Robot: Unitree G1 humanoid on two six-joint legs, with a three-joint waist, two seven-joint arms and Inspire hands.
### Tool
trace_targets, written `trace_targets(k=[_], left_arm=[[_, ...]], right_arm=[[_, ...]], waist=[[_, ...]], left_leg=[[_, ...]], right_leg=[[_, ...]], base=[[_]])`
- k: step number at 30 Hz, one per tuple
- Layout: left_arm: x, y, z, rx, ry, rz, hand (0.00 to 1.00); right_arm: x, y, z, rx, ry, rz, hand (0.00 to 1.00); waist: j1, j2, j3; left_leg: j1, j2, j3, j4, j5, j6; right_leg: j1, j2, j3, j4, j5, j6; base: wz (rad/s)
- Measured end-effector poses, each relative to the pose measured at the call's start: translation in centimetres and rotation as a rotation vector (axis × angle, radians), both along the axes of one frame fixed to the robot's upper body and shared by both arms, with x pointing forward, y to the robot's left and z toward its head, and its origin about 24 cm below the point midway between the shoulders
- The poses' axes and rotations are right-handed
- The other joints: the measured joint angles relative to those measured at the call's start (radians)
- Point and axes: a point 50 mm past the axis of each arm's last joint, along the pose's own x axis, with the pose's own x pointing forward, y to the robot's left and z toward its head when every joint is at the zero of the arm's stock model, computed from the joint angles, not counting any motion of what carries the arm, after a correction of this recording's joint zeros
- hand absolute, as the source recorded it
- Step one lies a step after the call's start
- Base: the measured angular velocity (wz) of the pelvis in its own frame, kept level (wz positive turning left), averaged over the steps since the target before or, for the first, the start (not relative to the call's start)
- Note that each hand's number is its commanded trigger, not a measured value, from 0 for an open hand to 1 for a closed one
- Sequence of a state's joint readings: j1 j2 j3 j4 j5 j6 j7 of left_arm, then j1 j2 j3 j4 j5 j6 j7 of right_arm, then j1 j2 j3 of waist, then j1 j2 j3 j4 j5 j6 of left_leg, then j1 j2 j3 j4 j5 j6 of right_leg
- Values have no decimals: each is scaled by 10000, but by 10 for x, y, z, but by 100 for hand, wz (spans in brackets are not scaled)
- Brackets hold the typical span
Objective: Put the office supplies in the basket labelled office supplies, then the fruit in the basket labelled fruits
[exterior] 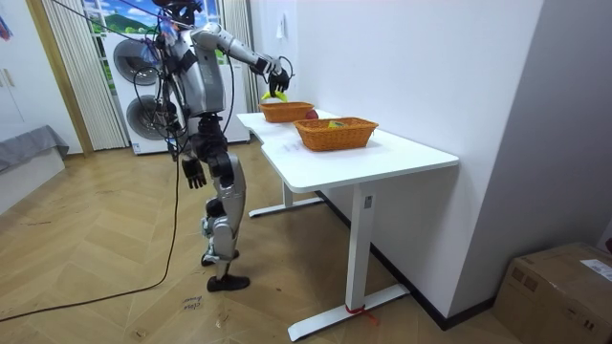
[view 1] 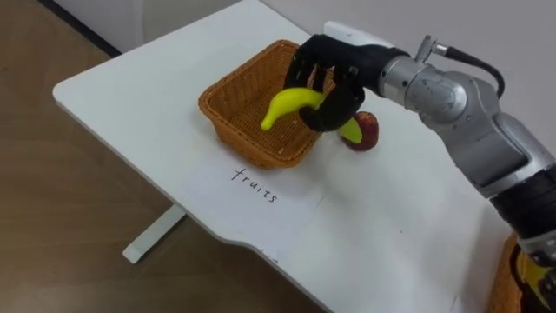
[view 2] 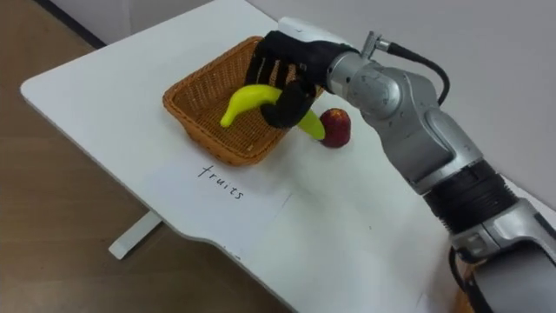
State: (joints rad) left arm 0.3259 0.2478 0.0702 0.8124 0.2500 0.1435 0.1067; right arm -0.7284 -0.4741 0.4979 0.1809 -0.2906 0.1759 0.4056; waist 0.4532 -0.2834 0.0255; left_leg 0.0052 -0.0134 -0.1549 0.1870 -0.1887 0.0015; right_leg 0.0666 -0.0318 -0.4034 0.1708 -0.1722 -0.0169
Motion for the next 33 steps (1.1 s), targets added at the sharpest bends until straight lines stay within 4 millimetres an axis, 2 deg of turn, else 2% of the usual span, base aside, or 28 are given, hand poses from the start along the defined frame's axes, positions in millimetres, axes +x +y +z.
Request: trace_targets(k=[5,8,17,19,20,21,23,24,33], left_arm=[[0,2,1,40,45,-73,0],[1,2,1,40,69,-165,0],[1,1,0,-22,92,-178,0],[1,1,0,-15,83,-179,0],[1,1,0,-2,72,-179,0],[1,1,0,2,72,-175,0],[1,1,0,-4,85,-170,0],[0,1,0,-9,89,-167,0],[1,1,0,-19,85,-165,0]], right_arm=[[-1,3,-2,-122,101,119,100],[-2,11,-4,-368,141,447,100],[-2,17,-2,-437,56,633,100],[-2,18,-2,-415,60,654,86],[-2,18,-2,-404,62,665,65],[-2,19,-2,-390,60,682,51],[-2,20,-2,-391,25,713,8],[-3,22,-2,-494,-69,724,2],[-3,26,-2,-463,-147,854,0]], waist=[[221,-10,18],[222,-15,68],[215,-34,88],[212,-31,90],[212,-30,91],[217,-28,92],[221,-21,97],[218,-14,103],[216,-2,112]], left_leg=[[5,3,8,-42,-1,1],[-18,3,0,-44,-1,2],[-183,-3,-40,-12,-2,2],[-190,-7,-70,-10,-2,2],[-200,-9,-93,-5,-2,2],[-200,-10,-107,0,-2,2],[-199,-10,-113,4,-1,2],[-200,-9,-113,6,-1,2],[-217,-15,-133,12,-1,1]], right_leg=[[-16,-13,-113,-4,0,0],[-24,-10,-126,-10,0,0],[-162,-9,-140,-9,0,0],[-161,-8,-140,-10,0,0],[-161,-6,-142,-10,0,0],[-160,-9,-138,-10,0,0],[-158,-8,-120,-10,0,0],[-158,-8,-118,-11,0,0],[-157,-10,-174,-16,0,0]], base=[[0],[1],[0],[4],[5],[4],[0],[0],[0]])
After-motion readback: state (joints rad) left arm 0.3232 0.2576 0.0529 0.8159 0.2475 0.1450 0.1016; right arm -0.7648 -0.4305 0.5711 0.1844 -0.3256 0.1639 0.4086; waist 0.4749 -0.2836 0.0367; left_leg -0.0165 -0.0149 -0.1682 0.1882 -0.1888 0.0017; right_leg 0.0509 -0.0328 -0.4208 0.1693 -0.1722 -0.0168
